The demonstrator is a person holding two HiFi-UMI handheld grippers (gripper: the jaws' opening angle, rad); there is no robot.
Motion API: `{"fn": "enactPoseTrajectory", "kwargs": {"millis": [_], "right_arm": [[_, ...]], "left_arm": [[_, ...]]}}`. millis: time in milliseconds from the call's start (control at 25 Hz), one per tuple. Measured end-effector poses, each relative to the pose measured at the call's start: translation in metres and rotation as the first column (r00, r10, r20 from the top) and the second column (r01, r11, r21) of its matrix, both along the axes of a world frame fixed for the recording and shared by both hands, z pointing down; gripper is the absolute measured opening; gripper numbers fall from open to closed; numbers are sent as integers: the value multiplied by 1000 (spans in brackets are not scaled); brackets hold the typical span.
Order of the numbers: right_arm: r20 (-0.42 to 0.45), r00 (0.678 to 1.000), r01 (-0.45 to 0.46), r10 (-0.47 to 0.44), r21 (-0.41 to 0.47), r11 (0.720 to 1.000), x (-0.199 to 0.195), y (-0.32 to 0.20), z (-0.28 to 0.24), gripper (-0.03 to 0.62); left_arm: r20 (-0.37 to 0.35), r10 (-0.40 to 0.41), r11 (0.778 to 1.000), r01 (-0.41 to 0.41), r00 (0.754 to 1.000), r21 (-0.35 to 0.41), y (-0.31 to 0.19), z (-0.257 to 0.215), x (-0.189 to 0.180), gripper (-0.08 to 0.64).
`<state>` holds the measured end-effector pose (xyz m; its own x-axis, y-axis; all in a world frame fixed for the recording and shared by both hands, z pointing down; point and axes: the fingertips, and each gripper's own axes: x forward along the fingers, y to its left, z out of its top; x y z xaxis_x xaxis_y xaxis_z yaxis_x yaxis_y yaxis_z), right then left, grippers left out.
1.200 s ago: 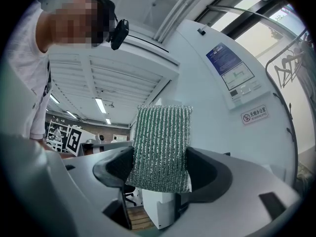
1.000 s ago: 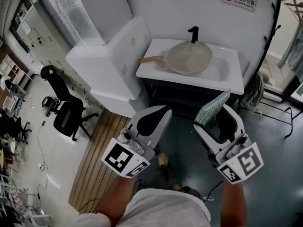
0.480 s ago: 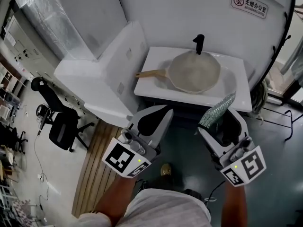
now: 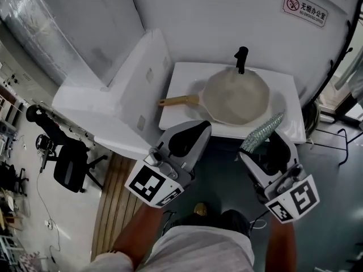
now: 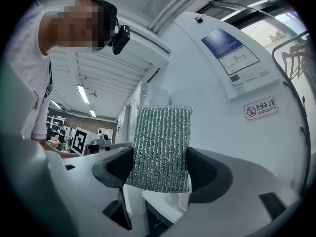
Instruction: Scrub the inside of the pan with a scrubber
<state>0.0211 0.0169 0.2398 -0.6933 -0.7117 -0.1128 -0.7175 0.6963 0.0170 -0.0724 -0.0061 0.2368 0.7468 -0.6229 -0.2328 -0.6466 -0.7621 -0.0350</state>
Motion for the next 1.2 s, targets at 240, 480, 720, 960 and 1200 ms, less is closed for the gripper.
{"fn": "enactPoseTrajectory", "kwargs": {"millis": [240, 480, 720, 960, 1200], "right_arm": [[-23, 1000, -12, 12, -10, 1000, -2, -28, 1, 339], [-36, 999, 1, -1, -6, 1000, 1, -53, 2, 339], [-45, 999, 22, -22, -5, 1000, 8, -90, 2, 339], [-57, 998, 39, -39, 5, 999, 26, -127, 5, 339], [-53, 996, 70, -70, 0, 998, 41, -165, 7, 339]], "left_arm": [[-5, 6, 1000, -6, 1000, -12, -29, 4, -3, 17], [-11, -12, 1000, 12, 1000, -5, -52, 4, -2, 17], [-8, -37, 999, 37, 999, -4, -85, 5, 2, 17], [-6, -61, 998, 61, 998, -4, -120, 7, 18, 17], [7, -97, 995, 97, 995, -7, -155, 10, 31, 17]]}}
